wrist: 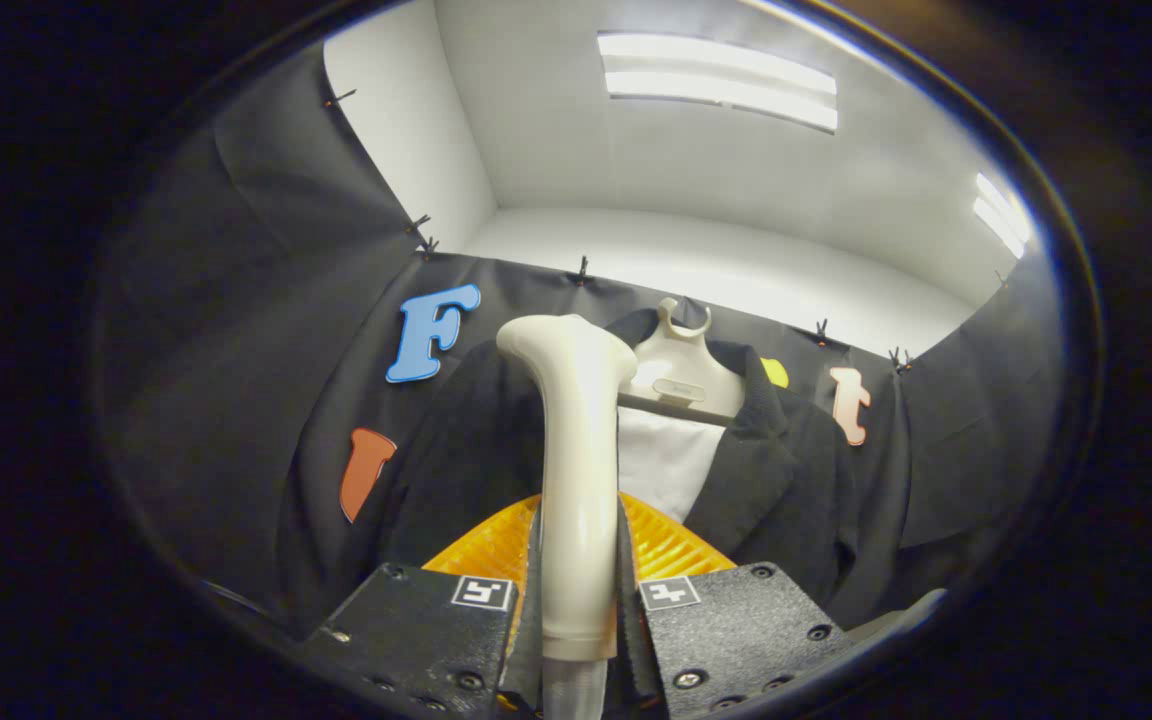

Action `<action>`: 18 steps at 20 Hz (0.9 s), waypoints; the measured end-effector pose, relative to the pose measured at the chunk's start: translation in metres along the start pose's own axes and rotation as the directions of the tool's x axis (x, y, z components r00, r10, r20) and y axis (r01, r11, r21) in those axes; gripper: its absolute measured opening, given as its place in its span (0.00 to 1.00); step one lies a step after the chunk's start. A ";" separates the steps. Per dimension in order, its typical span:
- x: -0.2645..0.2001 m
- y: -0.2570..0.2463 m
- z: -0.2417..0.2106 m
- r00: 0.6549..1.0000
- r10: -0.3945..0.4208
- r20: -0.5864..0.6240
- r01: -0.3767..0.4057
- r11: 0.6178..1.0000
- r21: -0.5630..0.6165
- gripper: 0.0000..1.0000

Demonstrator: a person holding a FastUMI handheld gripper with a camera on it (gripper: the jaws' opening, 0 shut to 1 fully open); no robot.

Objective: Iron the clothes twice with a garment steamer, once on the left side and once on the right side.

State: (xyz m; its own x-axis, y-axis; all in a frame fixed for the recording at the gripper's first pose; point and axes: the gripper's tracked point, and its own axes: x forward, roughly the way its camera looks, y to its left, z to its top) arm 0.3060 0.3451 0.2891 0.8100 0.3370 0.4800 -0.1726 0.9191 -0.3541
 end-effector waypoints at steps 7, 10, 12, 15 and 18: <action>-0.024 0.001 -0.015 0.998 0.031 -0.063 -0.029 0.999 0.023 0.33; -0.033 0.002 -0.021 0.996 0.046 -0.079 -0.045 0.999 0.014 0.33; -0.040 0.001 -0.028 0.993 0.054 -0.106 -0.054 0.999 0.009 0.33; -0.051 0.003 -0.038 0.987 0.066 -0.149 -0.066 0.998 0.007 0.33; -0.063 0.003 -0.047 0.980 0.066 -0.188 -0.065 0.998 0.012 0.33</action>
State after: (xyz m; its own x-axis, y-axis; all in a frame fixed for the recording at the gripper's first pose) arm 0.2812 0.3168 0.2202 0.8878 0.3528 0.2956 -0.2318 0.8976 -0.3750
